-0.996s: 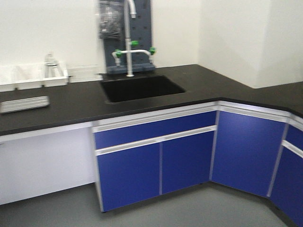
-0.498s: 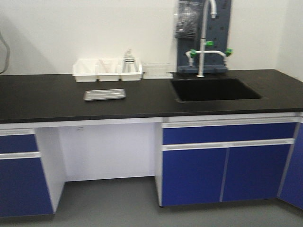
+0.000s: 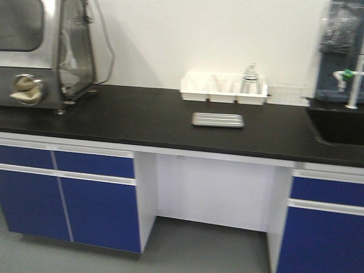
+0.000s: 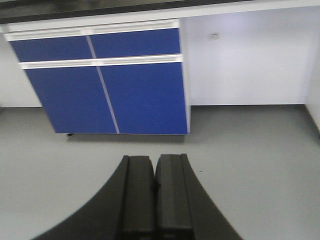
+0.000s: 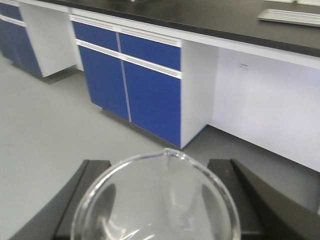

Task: Move beaker to silver tray on left bench
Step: 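Drive the base to the bench with the silver tray, holding the beaker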

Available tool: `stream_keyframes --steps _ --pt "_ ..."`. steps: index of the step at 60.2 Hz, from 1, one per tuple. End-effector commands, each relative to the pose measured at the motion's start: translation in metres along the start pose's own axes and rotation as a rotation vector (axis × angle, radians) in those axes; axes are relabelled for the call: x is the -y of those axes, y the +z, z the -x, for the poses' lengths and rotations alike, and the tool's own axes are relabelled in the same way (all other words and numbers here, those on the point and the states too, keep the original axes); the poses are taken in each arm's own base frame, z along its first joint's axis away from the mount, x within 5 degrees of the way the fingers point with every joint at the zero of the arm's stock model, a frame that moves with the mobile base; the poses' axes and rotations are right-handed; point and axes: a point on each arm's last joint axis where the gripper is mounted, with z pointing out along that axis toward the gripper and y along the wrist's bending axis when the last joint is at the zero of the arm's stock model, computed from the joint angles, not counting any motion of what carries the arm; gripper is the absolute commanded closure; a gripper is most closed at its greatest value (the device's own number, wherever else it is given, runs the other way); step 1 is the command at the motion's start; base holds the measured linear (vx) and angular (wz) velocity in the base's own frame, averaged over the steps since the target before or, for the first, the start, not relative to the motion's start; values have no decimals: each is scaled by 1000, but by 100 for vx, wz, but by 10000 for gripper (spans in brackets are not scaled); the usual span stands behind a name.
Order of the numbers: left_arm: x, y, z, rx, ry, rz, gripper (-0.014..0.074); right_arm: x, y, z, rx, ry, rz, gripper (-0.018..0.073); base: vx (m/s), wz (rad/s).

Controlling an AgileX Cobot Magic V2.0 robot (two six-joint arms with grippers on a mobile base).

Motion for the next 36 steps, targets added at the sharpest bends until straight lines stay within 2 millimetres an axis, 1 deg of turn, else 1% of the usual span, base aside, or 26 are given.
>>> stream_keyframes --steps 1,9,17,26,36 --pt "1 2 1 63 -2 -8 595 -3 -1 18 112 -6 25 570 24 51" --pt "1 2 1 63 -2 -8 595 -3 -1 18 112 -6 25 570 26 41" --pt "1 2 1 63 -2 -8 595 -3 -1 18 112 -6 25 570 30 17" --pt "1 2 1 63 -2 -8 595 -3 -1 18 112 -6 25 570 36 -7" --pt "1 2 1 63 -2 -8 595 -3 -1 18 112 -6 25 570 42 -27"
